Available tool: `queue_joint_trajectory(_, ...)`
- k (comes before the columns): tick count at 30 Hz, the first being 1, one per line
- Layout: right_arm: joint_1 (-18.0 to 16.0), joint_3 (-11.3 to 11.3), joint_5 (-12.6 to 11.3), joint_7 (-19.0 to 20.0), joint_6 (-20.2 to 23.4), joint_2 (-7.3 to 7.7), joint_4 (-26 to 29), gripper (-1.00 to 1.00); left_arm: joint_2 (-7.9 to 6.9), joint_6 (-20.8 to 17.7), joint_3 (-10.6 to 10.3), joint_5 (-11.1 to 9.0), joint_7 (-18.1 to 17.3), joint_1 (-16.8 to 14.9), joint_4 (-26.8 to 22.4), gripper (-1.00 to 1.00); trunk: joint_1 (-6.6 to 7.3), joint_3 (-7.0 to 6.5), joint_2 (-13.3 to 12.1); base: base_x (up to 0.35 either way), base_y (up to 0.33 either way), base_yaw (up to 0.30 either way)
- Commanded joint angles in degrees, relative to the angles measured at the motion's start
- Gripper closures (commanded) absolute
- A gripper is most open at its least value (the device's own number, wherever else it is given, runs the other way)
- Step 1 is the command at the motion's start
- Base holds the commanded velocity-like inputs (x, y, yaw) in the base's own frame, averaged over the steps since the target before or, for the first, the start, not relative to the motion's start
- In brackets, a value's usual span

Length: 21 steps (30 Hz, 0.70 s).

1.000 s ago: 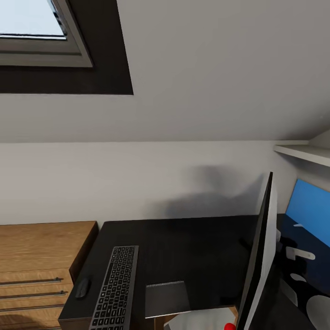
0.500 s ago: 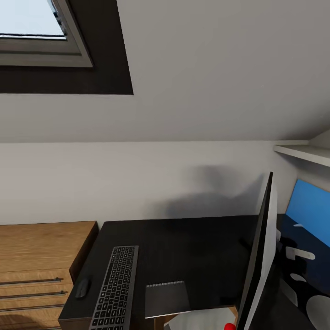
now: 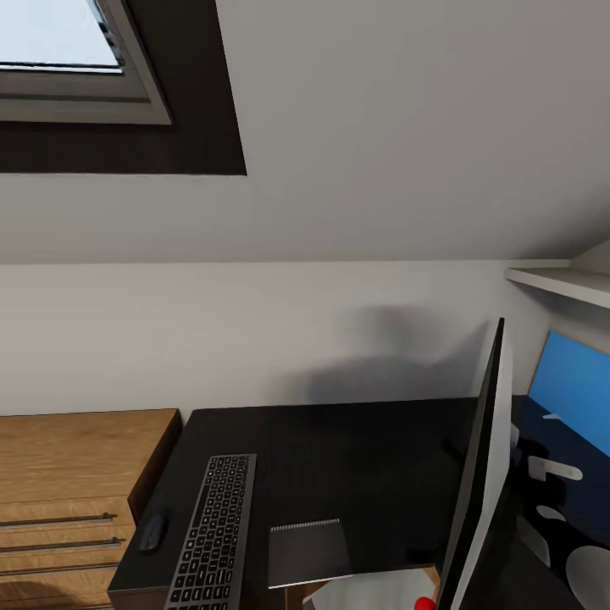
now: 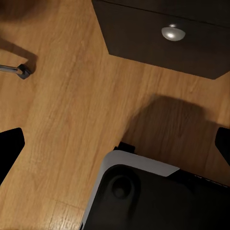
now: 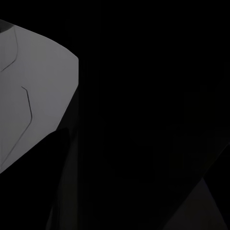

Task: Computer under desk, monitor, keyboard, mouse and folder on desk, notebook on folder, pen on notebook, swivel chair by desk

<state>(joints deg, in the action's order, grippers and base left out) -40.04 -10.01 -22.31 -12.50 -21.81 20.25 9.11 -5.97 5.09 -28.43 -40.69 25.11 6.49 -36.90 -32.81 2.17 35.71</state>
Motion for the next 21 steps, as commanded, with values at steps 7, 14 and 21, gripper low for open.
queue_joint_trajectory(7,-0.03,-0.40,-0.10,-0.16,0.18,-0.08,0.03,1.00,-0.09,0.36,-0.42,-0.69,0.43,-0.07,-0.10,-1.00,-0.03,0.10,0.08,0.000,0.000,0.000)
queue_joint_trajectory(14,-0.01,-0.45,-0.10,-0.16,0.19,-0.19,0.03,1.00,-0.09,0.43,-0.40,-0.70,0.39,-0.05,-0.10,-1.00,-0.03,0.10,0.08,0.000,0.000,0.000)
queue_joint_trajectory(21,-0.01,-0.52,-0.03,-0.09,-0.04,-0.21,0.03,1.00,-0.09,0.45,-0.40,-0.70,0.39,-0.06,-0.10,-1.00,-0.03,0.10,0.08,0.000,0.000,0.000)
